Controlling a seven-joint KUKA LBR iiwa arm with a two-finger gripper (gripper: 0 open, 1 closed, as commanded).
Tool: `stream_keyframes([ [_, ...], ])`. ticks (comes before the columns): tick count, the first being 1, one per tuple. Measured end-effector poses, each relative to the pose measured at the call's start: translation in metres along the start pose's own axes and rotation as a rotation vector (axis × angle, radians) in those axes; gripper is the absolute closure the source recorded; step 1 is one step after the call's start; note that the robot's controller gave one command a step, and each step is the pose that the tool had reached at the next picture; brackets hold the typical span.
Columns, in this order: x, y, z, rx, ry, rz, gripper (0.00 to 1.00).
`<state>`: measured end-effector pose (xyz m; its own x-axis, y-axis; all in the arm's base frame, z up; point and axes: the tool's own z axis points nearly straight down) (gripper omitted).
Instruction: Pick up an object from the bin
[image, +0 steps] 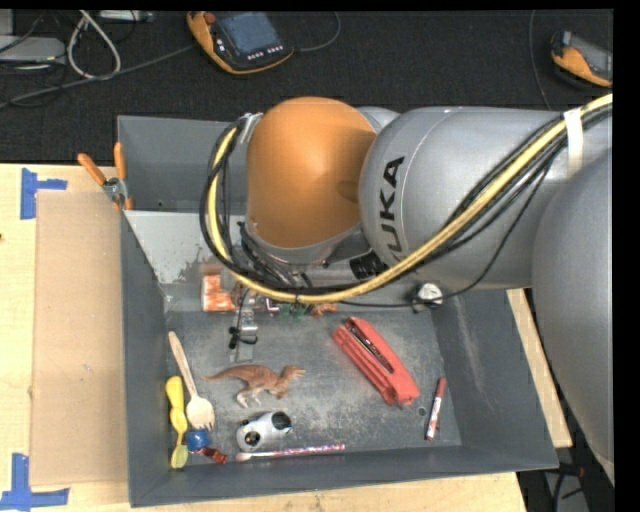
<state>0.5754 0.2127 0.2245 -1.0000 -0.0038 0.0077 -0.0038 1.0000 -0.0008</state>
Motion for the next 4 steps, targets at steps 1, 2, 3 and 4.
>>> stream_keyframes([
  [1, -0.001, -0.001, -0.005, -0.001, -0.007, 0.004, 0.00],
  [2, 0.021, -0.028, 0.065, -0.001, -0.007, -0.111, 0.00],
  [3, 0.033, -0.053, 0.132, -0.005, -0.016, -0.005, 0.00],
  [4, 0.046, -0.084, 0.149, -0.006, -0.033, -0.203, 0.00],
])
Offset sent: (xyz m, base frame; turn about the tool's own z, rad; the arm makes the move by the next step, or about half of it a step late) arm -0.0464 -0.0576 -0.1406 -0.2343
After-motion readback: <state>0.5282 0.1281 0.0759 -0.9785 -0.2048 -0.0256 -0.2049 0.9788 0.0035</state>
